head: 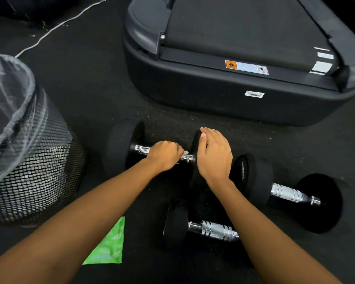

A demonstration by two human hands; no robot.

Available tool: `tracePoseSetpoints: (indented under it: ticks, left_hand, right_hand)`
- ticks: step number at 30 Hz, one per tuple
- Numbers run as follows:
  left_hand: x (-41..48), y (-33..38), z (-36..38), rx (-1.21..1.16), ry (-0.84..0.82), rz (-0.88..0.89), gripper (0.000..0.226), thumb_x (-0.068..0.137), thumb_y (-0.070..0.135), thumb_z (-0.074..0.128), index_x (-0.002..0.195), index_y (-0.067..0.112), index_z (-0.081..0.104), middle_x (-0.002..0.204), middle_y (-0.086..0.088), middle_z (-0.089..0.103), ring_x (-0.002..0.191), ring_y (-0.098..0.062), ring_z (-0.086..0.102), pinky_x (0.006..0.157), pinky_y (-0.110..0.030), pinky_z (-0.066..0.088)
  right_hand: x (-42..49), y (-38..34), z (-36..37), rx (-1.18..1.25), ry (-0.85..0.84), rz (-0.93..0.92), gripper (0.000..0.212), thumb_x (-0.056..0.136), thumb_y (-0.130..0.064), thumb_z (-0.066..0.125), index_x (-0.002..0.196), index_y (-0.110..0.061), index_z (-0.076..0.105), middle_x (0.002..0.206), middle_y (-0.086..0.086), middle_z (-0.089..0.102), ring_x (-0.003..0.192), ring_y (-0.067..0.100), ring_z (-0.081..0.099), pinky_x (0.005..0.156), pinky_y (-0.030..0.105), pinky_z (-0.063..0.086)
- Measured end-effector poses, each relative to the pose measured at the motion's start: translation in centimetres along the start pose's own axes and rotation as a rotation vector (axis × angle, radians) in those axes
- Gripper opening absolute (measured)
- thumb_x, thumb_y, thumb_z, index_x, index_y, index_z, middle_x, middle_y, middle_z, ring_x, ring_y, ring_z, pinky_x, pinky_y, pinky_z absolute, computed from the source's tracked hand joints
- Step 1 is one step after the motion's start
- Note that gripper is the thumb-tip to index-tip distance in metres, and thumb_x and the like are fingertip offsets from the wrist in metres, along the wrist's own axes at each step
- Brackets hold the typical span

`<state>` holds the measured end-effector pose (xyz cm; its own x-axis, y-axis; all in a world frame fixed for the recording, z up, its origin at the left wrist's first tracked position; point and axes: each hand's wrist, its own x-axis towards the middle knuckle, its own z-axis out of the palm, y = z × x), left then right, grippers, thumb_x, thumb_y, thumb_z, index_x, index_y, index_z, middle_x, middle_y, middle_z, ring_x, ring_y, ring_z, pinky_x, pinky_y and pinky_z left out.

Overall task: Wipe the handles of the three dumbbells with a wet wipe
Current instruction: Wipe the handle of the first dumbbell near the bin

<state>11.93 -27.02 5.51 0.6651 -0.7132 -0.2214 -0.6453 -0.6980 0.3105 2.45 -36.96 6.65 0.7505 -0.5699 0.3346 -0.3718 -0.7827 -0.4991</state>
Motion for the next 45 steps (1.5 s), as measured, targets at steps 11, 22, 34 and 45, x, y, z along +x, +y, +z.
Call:
tracePoseSetpoints:
  ticks: [11,22,34,45]
  left_hand:
    - [-0.6,-1.1,1.2,0.113,0.086,0.199,0.037,0.1,0.029,0.028,0.115,0.016,0.06,0.114,-0.001,0.064,0.109,-0.016,0.056,0.112,-0.032,0.013]
    - [-1.6,-1.1,1.9,-0.083,0.124,0.338,0.036,0.097,0.026,0.043,0.13,0.015,0.051,0.13,0.001,0.056,0.122,-0.013,0.047,0.111,-0.026,0.009]
    - [-1.9,-1.6,1.9,0.002,0.361,0.423,0.03,0.072,0.013,0.074,0.096,0.008,0.057,0.099,-0.007,0.059,0.092,-0.024,0.055,0.092,-0.032,0.037]
    - [-2.1,-1.5,2.0,0.025,0.399,0.385,0.022,0.071,0.005,0.069,0.09,0.005,0.056,0.091,-0.009,0.058,0.084,-0.026,0.054,0.081,-0.037,0.044]
  right_hand:
    - [0.2,0.0,-0.1,0.003,0.003,-0.001,0.041,0.096,-0.025,0.031,0.119,-0.009,0.061,0.121,0.005,0.063,0.12,0.019,0.051,0.106,0.035,0.036]
    - [0.2,0.0,0.0,0.008,0.008,0.004,0.042,0.096,-0.026,0.03,0.119,-0.01,0.061,0.122,0.004,0.063,0.121,0.018,0.051,0.106,0.036,0.036]
    - [0.3,0.1,0.1,0.01,-0.005,0.004,0.042,0.096,-0.027,0.03,0.121,-0.01,0.06,0.123,0.003,0.062,0.122,0.017,0.05,0.107,0.035,0.034]
    - [0.2,0.0,0.1,0.012,0.006,0.006,0.042,0.095,-0.026,0.031,0.12,-0.01,0.061,0.123,0.003,0.062,0.122,0.018,0.049,0.107,0.035,0.033]
